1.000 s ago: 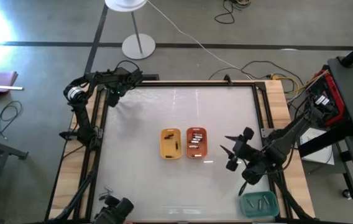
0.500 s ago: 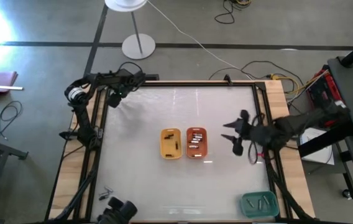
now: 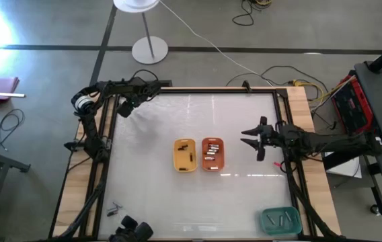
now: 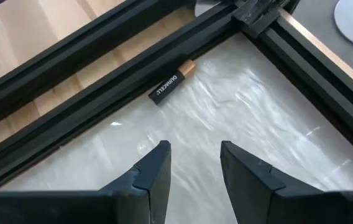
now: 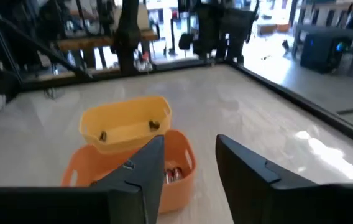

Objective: Sort batteries
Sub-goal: Put the black battery into the yellow bin

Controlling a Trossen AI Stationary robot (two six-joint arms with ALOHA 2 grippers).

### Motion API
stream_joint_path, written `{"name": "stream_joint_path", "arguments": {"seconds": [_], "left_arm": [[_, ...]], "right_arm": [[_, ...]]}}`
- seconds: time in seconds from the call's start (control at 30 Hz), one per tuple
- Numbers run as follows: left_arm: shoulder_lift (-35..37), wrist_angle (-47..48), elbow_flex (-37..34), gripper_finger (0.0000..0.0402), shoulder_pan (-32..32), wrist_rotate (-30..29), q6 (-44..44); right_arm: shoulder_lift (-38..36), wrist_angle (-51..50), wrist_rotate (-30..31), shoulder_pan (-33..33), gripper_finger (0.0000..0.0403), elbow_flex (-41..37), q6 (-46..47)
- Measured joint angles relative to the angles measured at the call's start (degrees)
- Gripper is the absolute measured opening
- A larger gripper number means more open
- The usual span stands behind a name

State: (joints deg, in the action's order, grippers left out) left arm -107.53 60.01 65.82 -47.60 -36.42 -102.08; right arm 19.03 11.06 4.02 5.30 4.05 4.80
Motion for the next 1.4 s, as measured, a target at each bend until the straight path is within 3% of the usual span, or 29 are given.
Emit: {"name": "stream_joint_path", "arguments": {"seconds": [0.13, 0.4, 0.77, 0.9, 1.27, 1.4], "left_arm": [[0.0, 0.7, 0.0, 0.0123, 0.4, -0.1, 0.0], [0.0, 1.0, 0.0, 0.0123, 0.4, -0.2, 3.6], [0.0, 0.4, 0.0, 0.0123, 0.5, -0.2, 2.9], [-0.1, 0.0, 0.0, 0.0123, 0.5, -0.1, 8.5], [-0.3, -9.7, 0.0, 0.0123, 0.0, -5.5, 13.1], [-1.7, -15.0, 0.0, 0.0123, -0.5, -7.3, 8.3]], "right_arm": [[-4.0, -0.4, 0.8, 0.0, 0.0120, -1.7, 2.1], [-4.6, -3.9, 2.0, 0.0, 0.0091, -1.7, 17.7], [-4.6, -4.0, 2.0, 0.0, 0.0072, -1.7, 17.7], [-4.6, -3.9, 2.0, 0.0, 0.0077, -1.7, 17.7], [-4.6, -4.0, 2.0, 0.0, 0.0095, -1.7, 17.7], [-4.6, -4.0, 2.0, 0.0, 0.0089, -1.7, 17.7]]}}
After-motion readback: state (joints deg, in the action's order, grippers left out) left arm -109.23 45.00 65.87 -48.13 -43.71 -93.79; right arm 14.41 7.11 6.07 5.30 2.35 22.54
